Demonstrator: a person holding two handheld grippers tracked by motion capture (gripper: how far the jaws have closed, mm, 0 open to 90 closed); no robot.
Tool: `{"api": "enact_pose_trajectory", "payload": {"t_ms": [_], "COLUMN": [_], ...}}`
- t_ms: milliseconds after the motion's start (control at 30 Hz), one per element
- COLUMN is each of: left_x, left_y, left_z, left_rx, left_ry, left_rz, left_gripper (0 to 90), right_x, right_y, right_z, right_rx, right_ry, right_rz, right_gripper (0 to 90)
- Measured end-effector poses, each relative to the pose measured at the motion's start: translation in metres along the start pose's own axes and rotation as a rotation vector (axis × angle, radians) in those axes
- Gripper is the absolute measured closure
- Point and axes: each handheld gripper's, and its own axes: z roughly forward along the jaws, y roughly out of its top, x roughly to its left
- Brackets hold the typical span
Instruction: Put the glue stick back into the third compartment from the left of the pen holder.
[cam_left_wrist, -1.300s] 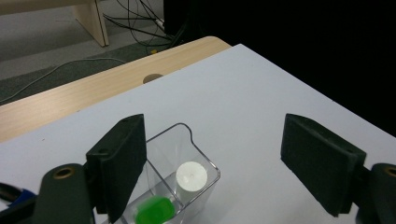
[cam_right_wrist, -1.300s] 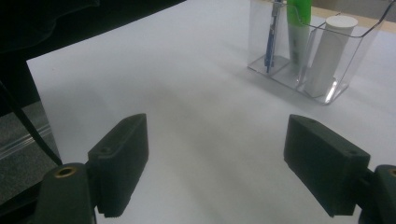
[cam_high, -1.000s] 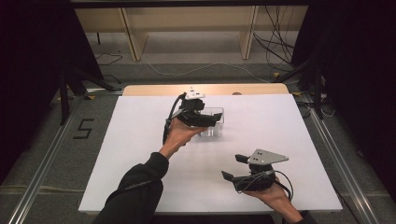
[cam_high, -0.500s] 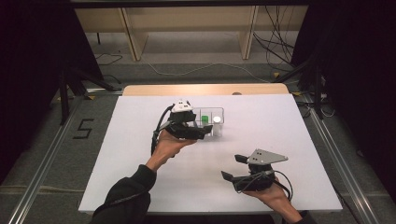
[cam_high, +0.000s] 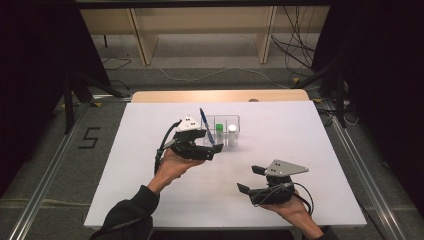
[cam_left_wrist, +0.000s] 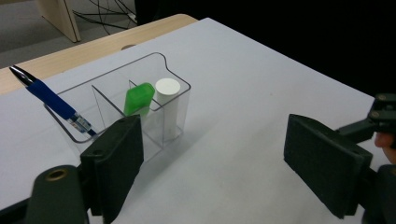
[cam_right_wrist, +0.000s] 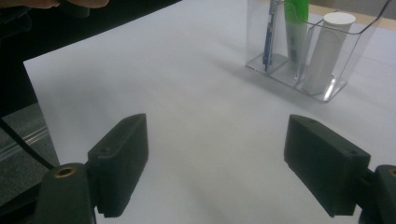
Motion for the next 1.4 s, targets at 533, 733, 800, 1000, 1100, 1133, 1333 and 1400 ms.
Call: {"api": "enact_pose_trajectory", "payload": {"t_ms": [533, 733, 800, 1000, 1100, 1133, 1333, 1400], "left_x": [-0.003, -0.003, -0.003, -0.004, -0.004, -0.004, -0.002, -0.001], "left_y": [-0.031, -0.040, -0.042, -0.048, -0.051, -0.052, -0.059, -0.062], "left_z": [-0.022, -0.031, -0.033, -0.038, -0.040, -0.041, -0.046, -0.047], "left_rx": [-0.017, -0.031, -0.036, -0.039, -0.038, -0.038, -0.028, -0.027], "left_ry": [-0.025, -0.032, -0.030, -0.026, -0.027, -0.025, -0.020, -0.016], "left_rz": [-0.006, -0.014, -0.007, -0.004, -0.002, 0.001, -0.004, -0.008], "left_gripper": [17.5, 17.1, 17.0, 17.0, 16.8, 16.8, 16.8, 16.8], "right_x": [-0.001, -0.001, -0.002, -0.002, -0.002, -0.002, -0.003, -0.003], "right_y": [0.000, 0.000, 0.000, 0.000, 0.000, 0.000, 0.000, 0.000], "right_z": [-0.002, -0.003, -0.003, -0.003, -0.004, -0.003, -0.004, -0.004], "right_rx": [-0.010, -0.012, -0.015, -0.016, -0.017, -0.020, -0.021, -0.022], "right_ry": [0.004, 0.004, 0.005, 0.006, 0.006, 0.009, 0.007, 0.006], "right_rz": [0.022, 0.027, 0.029, 0.032, 0.035, 0.037, 0.036, 0.036], "right_gripper": [22.8, 22.7, 22.7, 22.7, 22.7, 22.6, 22.6, 22.6]}}
